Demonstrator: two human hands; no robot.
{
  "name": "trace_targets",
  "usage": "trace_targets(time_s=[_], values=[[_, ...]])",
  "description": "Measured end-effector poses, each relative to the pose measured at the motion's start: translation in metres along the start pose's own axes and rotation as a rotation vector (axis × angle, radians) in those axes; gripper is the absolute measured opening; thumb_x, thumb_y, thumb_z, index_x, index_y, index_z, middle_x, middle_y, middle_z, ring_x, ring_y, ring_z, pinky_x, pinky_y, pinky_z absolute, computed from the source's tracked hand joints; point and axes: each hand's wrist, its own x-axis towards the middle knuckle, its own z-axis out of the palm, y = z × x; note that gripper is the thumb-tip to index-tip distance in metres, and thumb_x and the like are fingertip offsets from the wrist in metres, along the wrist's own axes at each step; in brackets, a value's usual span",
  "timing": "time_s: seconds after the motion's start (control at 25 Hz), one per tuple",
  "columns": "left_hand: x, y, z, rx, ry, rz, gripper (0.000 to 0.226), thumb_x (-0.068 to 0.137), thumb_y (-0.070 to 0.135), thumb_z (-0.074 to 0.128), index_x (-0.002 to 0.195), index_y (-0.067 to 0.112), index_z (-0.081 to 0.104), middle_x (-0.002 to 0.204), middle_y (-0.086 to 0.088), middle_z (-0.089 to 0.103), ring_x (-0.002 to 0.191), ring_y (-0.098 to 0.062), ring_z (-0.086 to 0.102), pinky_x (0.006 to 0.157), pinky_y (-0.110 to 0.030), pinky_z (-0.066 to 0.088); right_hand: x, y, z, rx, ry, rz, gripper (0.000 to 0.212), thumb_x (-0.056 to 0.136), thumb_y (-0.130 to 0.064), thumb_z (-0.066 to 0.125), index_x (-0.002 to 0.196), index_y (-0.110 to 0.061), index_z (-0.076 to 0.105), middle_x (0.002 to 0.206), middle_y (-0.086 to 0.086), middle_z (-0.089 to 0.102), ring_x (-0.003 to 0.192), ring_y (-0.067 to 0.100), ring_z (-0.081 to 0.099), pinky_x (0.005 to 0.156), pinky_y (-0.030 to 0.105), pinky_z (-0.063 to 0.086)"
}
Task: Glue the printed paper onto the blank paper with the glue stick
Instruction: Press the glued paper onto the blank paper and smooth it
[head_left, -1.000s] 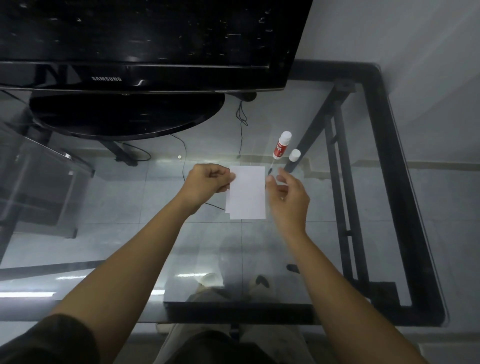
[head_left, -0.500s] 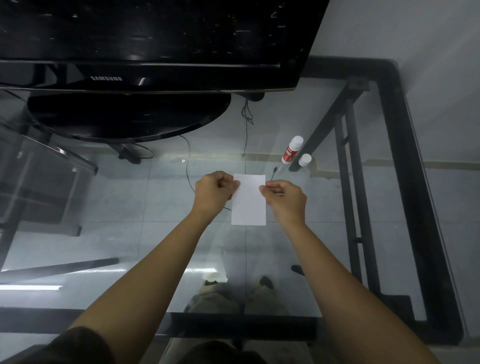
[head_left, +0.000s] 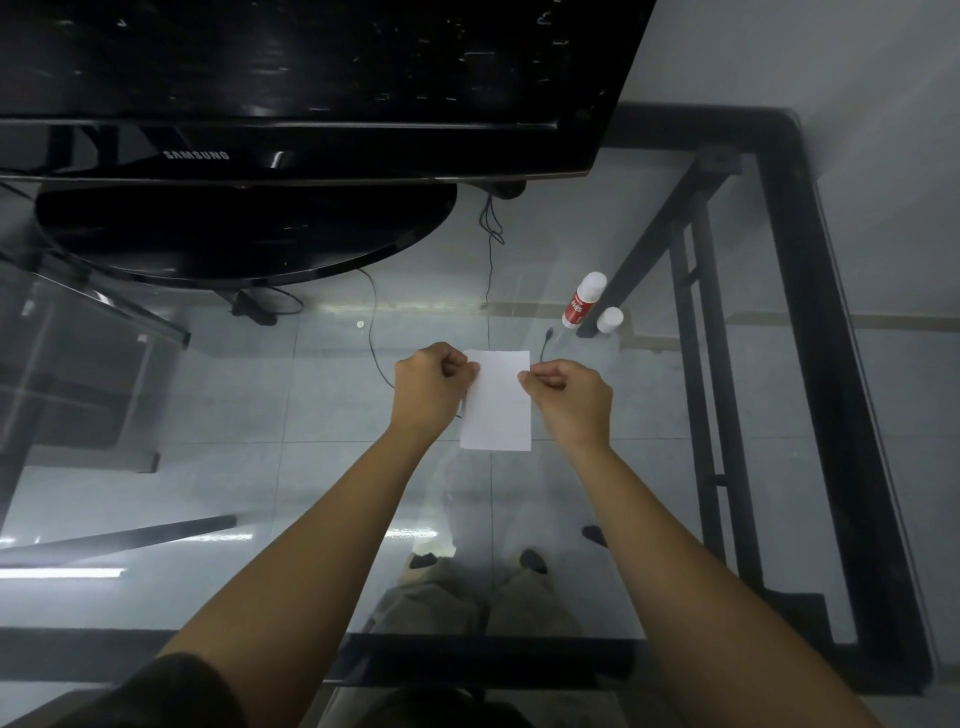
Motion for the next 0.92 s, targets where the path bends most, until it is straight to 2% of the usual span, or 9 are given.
trace_targets(time_s=[0.16, 0.6, 0.8, 0.92], values=[[-0.0002, 0.0014, 0.0003, 0.013, 0.003, -0.006, 0.015, 0.085, 0.016, 0.063, 0.09, 0.002, 0.066, 0.085, -0.012, 0.07, 0.073, -0.021, 0.063, 0.07, -0.02, 0.045, 0.0003, -0.0008, 0.0012, -0.001, 0.021, -0.008, 0.017, 0.081, -0.023, 0.07, 0.092, -0.011, 0.072, 0.089, 0.003, 0.073, 0.071, 0.008, 0.06, 0.062, 0.009, 0.039], [0.0026, 0.0022, 0.0054, 0.012, 0.049, -0.066, 0.014, 0.083, 0.017, 0.064, 0.087, 0.003, 0.065, 0.08, -0.01, 0.069, 0.069, -0.018, 0.061, 0.065, -0.02, 0.045, -0.0015, -0.0032, 0.0051, -0.064, 0.057, -0.063, 0.016, 0.081, -0.024, 0.069, 0.09, -0.01, 0.071, 0.086, 0.004, 0.074, 0.065, 0.004, 0.056, 0.058, 0.006, 0.036], [0.0032, 0.006, 0.0069, 0.029, 0.073, -0.116, 0.021, 0.081, 0.018, 0.066, 0.091, 0.002, 0.06, 0.079, -0.008, 0.063, 0.07, -0.019, 0.057, 0.063, -0.023, 0.042, -0.0042, -0.0051, 0.0072, -0.126, 0.085, -0.119, 0.019, 0.082, -0.024, 0.069, 0.093, -0.009, 0.068, 0.091, 0.006, 0.072, 0.073, 0.011, 0.06, 0.07, 0.017, 0.044], [0.0058, 0.0103, 0.0061, 0.044, 0.049, -0.175, 0.022, 0.081, 0.018, 0.065, 0.095, 0.002, 0.059, 0.089, -0.013, 0.065, 0.074, -0.02, 0.056, 0.064, -0.025, 0.043, -0.0032, -0.0051, 0.0073, -0.26, 0.115, -0.239, 0.031, 0.082, -0.027, 0.069, 0.106, -0.012, 0.059, 0.108, 0.007, 0.065, 0.094, 0.021, 0.06, 0.082, 0.027, 0.047]])
